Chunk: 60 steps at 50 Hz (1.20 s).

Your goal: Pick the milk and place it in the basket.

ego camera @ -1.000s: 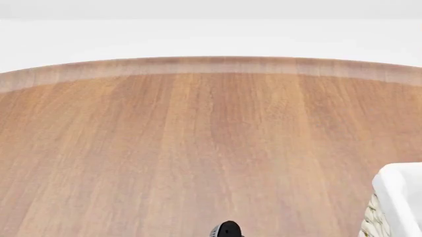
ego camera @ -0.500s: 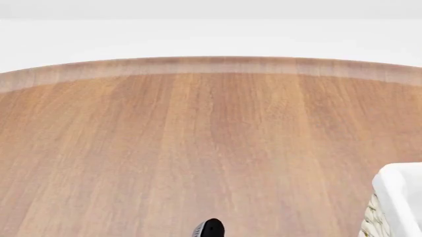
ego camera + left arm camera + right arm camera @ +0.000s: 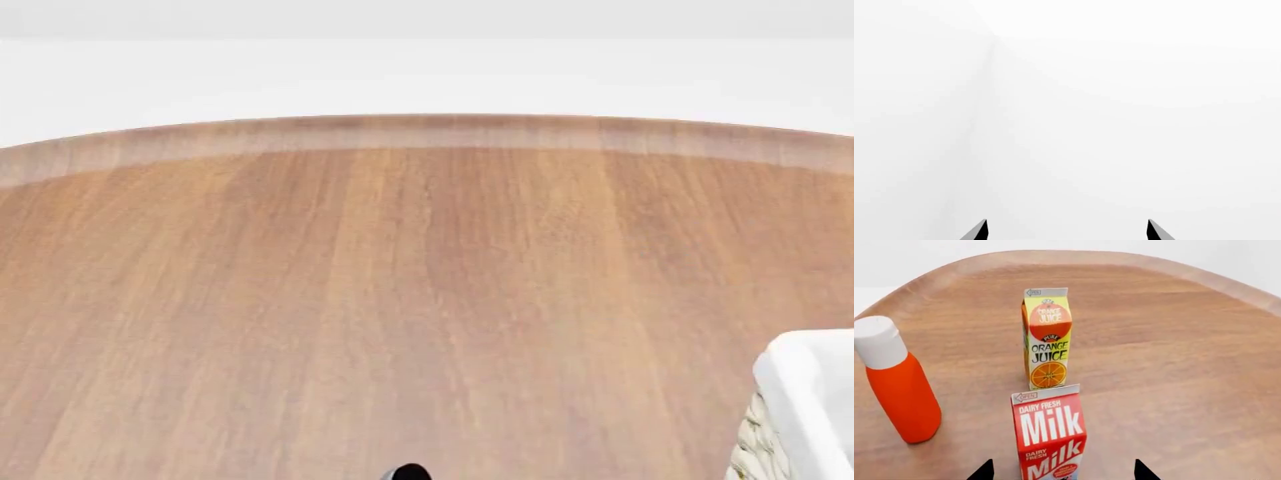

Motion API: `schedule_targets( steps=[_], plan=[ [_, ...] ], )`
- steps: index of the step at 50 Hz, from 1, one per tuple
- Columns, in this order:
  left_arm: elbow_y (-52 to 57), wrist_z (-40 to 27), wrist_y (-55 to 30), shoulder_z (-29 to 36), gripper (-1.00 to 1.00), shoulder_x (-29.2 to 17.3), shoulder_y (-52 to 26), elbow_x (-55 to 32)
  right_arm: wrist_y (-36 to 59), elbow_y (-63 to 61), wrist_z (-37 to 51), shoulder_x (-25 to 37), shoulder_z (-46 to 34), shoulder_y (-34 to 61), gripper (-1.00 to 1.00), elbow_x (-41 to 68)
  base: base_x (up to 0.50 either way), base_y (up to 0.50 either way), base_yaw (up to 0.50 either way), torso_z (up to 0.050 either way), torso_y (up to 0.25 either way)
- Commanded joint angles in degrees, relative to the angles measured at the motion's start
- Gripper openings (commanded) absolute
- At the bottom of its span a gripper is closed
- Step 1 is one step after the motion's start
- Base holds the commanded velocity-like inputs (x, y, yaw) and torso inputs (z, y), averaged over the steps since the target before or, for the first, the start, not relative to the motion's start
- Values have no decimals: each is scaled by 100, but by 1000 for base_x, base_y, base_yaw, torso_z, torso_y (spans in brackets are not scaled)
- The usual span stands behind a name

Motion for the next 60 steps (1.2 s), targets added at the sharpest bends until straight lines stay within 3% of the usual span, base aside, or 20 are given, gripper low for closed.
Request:
schedule_targets(
  steps=[1, 18, 60],
  plan=[
    [-3, 136, 6, -128, 100, 104, 12, 106, -5, 62, -102, -167, 143, -10, 100, -38, 0, 0, 0, 0, 0],
    [-10, 118, 3, -145, 100, 93, 8, 87, 124, 132, -151, -229, 113, 109, 100, 28, 0, 0, 0, 0, 0],
    [-42, 86, 63, -192, 100, 54, 40, -12, -294, 2248, -1383, -1238, -398, 854, 100, -54, 0, 0, 0, 0, 0]
  ],
)
